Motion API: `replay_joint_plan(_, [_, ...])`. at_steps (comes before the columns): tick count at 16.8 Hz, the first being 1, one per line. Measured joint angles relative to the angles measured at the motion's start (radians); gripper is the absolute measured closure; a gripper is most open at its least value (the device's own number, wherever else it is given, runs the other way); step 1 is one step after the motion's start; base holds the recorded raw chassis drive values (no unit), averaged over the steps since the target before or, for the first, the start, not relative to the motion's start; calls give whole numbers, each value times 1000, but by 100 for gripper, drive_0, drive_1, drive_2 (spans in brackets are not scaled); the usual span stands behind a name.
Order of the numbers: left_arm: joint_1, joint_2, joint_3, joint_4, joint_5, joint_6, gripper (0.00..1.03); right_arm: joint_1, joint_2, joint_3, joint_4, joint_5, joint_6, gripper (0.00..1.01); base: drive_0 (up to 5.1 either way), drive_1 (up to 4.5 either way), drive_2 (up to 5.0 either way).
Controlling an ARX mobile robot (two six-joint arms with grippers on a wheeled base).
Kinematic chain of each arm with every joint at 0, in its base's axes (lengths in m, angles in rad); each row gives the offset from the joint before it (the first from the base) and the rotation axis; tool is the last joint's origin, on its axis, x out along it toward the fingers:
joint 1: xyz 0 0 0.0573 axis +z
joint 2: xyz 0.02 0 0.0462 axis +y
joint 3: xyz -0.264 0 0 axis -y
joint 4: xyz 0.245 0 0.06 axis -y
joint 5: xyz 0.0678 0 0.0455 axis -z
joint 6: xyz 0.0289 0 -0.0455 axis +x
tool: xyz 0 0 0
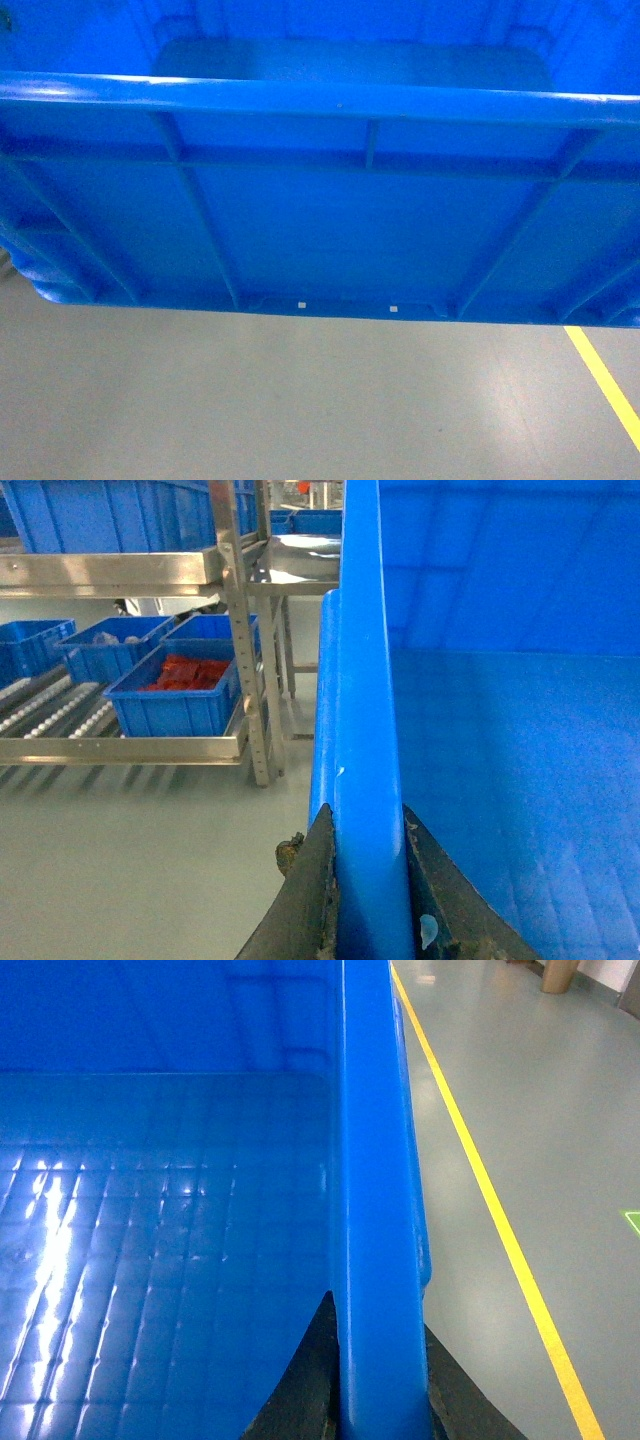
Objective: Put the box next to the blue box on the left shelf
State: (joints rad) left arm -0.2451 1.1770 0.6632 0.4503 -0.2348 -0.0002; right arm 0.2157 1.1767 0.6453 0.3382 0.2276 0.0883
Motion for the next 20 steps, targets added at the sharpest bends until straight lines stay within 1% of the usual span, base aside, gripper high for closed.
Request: replay_joint_plan(20, [0,0,0,-2,0,0,93,0,1,0,-1,0,0,93,2,406,-403])
